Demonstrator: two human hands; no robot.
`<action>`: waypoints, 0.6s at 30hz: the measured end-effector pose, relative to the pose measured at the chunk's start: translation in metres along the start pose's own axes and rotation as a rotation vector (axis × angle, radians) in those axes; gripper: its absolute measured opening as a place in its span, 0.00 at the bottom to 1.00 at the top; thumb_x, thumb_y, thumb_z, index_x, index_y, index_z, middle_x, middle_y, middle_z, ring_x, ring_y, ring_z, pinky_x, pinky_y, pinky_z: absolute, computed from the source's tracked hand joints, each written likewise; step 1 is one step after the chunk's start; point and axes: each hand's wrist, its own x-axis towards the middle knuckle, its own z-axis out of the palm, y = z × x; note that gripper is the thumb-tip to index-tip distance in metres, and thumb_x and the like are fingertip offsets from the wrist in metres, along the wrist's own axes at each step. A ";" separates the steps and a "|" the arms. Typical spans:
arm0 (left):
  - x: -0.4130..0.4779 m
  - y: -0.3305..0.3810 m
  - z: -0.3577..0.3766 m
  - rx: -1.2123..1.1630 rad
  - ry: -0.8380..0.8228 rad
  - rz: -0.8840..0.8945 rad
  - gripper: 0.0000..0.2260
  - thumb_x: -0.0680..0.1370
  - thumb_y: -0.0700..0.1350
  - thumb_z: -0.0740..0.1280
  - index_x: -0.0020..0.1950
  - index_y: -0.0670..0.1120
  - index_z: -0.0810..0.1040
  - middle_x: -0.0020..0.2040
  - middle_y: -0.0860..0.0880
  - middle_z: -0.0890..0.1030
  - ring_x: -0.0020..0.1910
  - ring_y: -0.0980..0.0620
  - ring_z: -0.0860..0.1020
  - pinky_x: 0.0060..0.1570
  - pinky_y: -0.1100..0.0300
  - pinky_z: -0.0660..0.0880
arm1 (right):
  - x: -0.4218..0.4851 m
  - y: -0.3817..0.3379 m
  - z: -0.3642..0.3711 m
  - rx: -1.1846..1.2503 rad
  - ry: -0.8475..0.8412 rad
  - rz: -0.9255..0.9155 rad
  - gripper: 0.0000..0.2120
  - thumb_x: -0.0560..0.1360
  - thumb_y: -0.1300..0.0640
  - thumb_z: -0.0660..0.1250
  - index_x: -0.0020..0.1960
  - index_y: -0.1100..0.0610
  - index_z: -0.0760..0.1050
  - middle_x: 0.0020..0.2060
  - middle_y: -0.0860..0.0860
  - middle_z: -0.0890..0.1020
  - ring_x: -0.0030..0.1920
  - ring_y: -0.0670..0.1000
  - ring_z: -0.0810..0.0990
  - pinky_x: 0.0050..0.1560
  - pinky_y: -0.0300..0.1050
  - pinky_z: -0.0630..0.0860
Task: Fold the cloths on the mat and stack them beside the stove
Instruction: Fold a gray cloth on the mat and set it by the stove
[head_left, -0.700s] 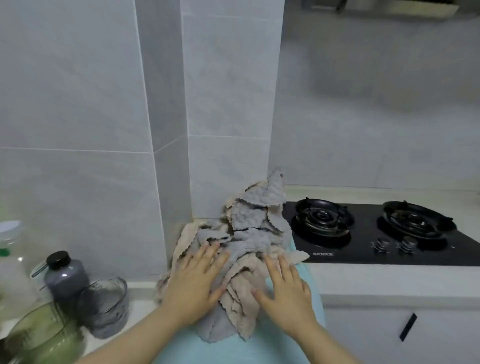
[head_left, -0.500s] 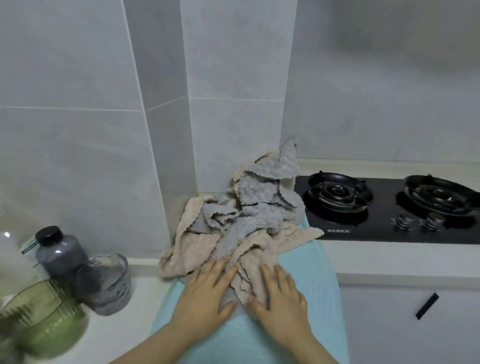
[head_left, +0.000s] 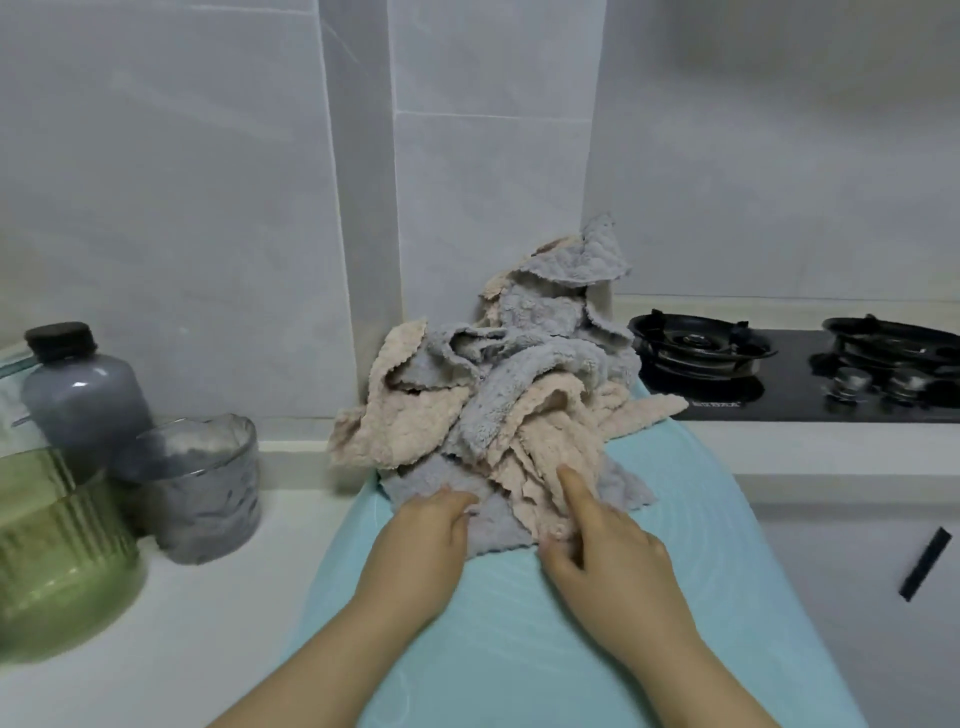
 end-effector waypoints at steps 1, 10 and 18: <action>-0.001 -0.001 -0.001 -0.023 0.018 -0.023 0.15 0.81 0.44 0.56 0.66 0.52 0.74 0.62 0.49 0.78 0.61 0.48 0.74 0.55 0.60 0.70 | -0.004 -0.002 0.002 -0.028 0.012 -0.024 0.31 0.77 0.44 0.55 0.75 0.39 0.42 0.59 0.47 0.74 0.62 0.50 0.70 0.65 0.48 0.64; -0.058 -0.033 -0.062 -0.199 -0.103 0.013 0.15 0.80 0.37 0.58 0.60 0.47 0.79 0.62 0.52 0.78 0.61 0.54 0.74 0.49 0.74 0.63 | -0.051 -0.014 -0.002 -0.189 -0.097 -0.075 0.26 0.80 0.41 0.49 0.75 0.38 0.45 0.76 0.48 0.53 0.75 0.51 0.55 0.72 0.50 0.56; -0.084 -0.030 -0.067 0.004 0.000 0.088 0.19 0.81 0.49 0.56 0.72 0.54 0.63 0.64 0.52 0.76 0.61 0.50 0.75 0.55 0.60 0.70 | -0.066 -0.024 -0.005 -0.235 0.059 -0.132 0.25 0.80 0.49 0.52 0.75 0.43 0.50 0.73 0.44 0.62 0.68 0.50 0.66 0.65 0.47 0.63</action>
